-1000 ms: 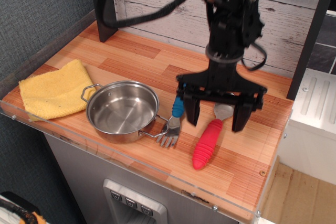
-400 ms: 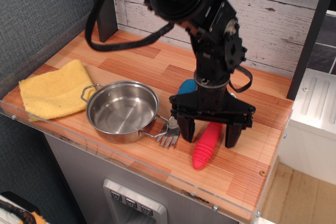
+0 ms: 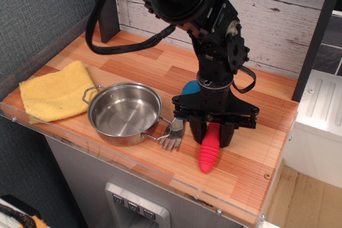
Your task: Move the red spoon to the back left of the table in front of the pot.
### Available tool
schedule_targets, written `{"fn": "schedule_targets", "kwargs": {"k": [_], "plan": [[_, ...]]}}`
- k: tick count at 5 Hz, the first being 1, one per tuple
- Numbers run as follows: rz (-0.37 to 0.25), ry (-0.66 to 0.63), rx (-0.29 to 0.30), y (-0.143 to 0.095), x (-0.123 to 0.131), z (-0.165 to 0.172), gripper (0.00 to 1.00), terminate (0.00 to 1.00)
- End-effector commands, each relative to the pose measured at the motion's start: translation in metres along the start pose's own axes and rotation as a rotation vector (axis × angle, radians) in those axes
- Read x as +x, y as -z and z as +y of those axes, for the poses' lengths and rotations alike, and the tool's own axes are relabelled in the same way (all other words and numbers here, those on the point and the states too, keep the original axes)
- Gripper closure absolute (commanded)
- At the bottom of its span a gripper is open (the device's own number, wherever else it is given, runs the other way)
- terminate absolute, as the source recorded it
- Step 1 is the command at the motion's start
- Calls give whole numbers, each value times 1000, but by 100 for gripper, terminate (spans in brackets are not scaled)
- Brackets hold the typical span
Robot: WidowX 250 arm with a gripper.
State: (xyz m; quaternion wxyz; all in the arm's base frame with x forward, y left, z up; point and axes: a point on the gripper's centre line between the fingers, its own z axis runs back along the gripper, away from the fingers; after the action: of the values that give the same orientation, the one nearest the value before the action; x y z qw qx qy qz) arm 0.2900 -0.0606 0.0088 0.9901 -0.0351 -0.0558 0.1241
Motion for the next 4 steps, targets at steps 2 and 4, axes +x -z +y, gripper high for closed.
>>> {"fn": "schedule_targets", "kwargs": {"k": [2, 4], "plan": [[-126, -221, -115, -71, 40, 8, 100, 0], [-151, -709, 7, -79, 89, 61, 100, 0]]}}
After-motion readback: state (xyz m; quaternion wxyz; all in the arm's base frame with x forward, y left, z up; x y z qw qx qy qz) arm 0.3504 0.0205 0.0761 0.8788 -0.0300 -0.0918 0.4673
